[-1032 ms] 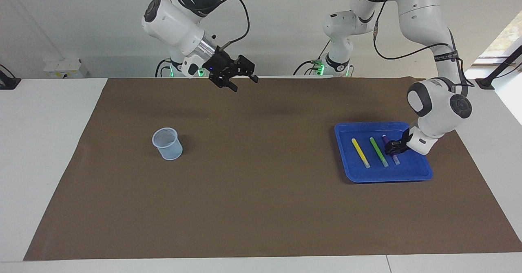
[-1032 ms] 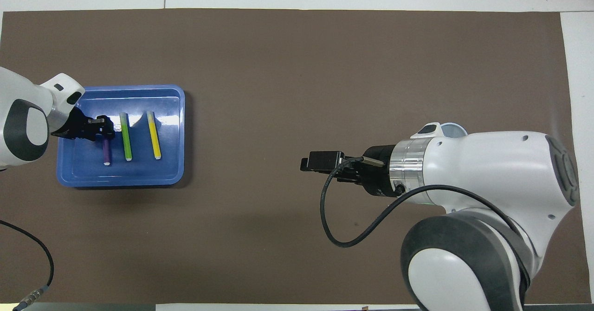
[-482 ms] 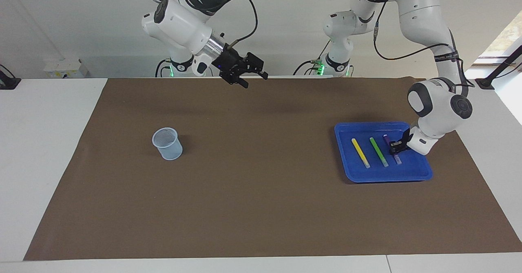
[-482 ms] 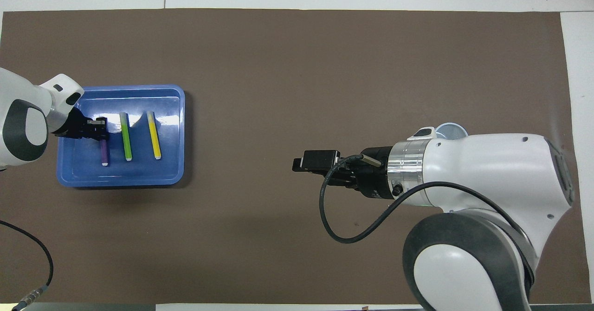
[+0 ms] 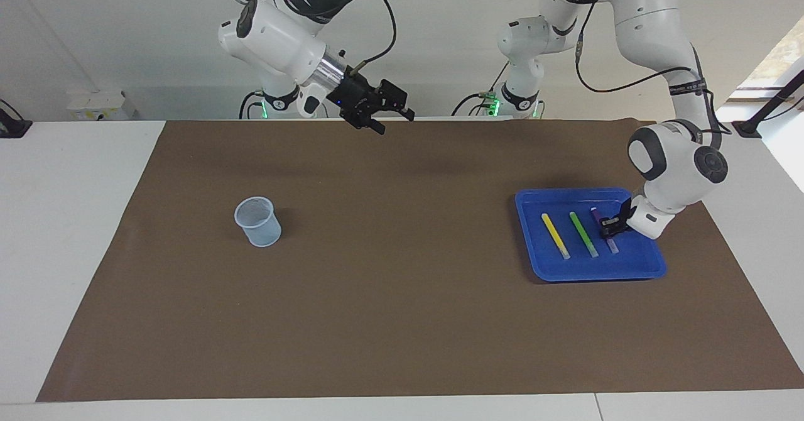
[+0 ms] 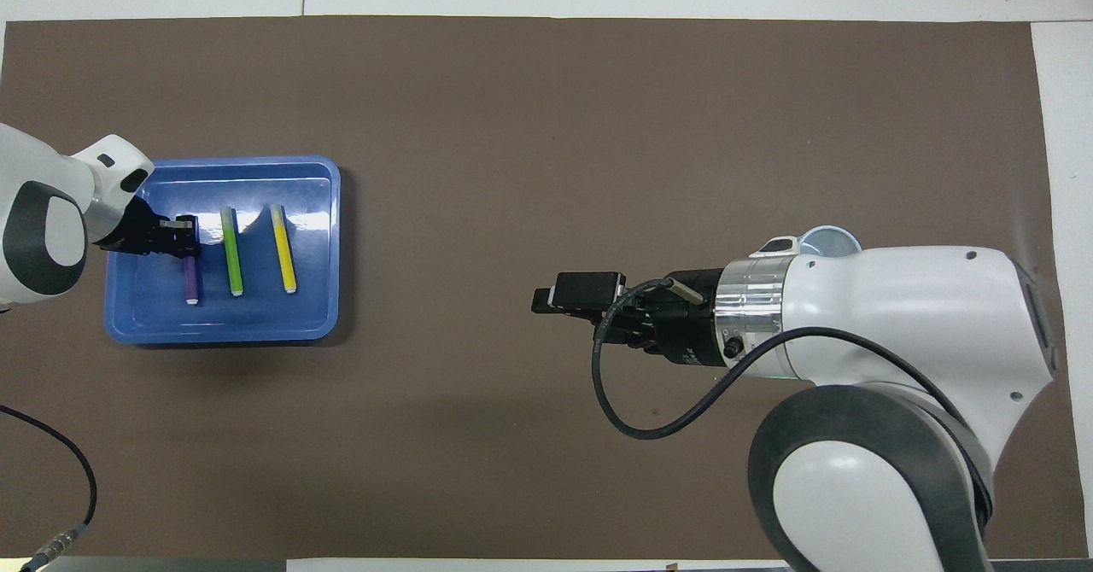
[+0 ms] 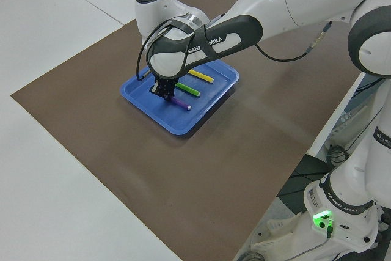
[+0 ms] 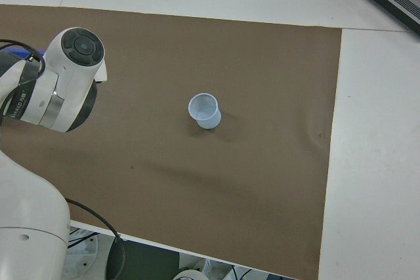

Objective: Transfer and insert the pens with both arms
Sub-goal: 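Grasp the purple pen with the left gripper while the right gripper approaches, then lift the purple pen with the left gripper toward the right gripper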

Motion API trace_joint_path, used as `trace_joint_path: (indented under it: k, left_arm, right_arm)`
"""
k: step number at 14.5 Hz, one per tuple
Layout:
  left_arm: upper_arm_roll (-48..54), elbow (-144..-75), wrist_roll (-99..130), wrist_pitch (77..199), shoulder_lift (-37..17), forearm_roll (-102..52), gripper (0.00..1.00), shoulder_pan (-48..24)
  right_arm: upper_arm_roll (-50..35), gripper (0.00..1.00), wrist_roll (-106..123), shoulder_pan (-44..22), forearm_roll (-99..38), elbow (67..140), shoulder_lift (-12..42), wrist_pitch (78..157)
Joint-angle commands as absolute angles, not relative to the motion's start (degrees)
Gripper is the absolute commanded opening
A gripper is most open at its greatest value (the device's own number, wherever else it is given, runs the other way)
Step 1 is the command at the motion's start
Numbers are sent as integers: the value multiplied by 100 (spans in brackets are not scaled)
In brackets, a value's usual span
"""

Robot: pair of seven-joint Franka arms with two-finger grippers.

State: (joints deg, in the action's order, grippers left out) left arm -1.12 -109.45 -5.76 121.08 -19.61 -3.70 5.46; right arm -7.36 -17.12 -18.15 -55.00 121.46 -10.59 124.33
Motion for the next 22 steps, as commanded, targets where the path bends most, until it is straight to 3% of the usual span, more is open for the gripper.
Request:
trace_joint_path:
  k: [1, 4, 7, 13, 17, 21, 22]
  left_arm:
    - [-105, -10365, -642, 11341, -1951, -448, 0, 545]
    - [-70, -9810, -345, 10436, -1802, -535, 0, 527]
    - [-61, -9370, 760, 9661, -1539, -1158, 0, 405]
    - [9, -9413, 4317, 8684, -678, -2240, 0, -52]
    - [9, -10070, 6579, 8718, -63, -3170, 0, -421]
    - [17, -11072, 7487, 8885, 535, -4147, 0, -501]
    - [18, -11231, 7540, 8903, 623, -4322, 0, -518]
  right_arm:
    - [-738, 100, -1793, -1846, -5791, 12190, -1125, 12533]
    - [-791, 100, -1836, -1854, -5845, 12173, -1116, 12699]
    - [-984, 100, -2380, -2213, -5845, 12103, -1020, 13444]
    - [-984, 100, -3278, -3093, -5845, 12094, -897, 14676]
    - [-984, 100, -3867, -3497, -5845, 12023, -809, 15282]
    - [-984, 100, -3885, -3524, -5845, 11804, -607, 15390]
    - [-984, 95, -3885, -3524, -5836, 11804, -589, 15390]
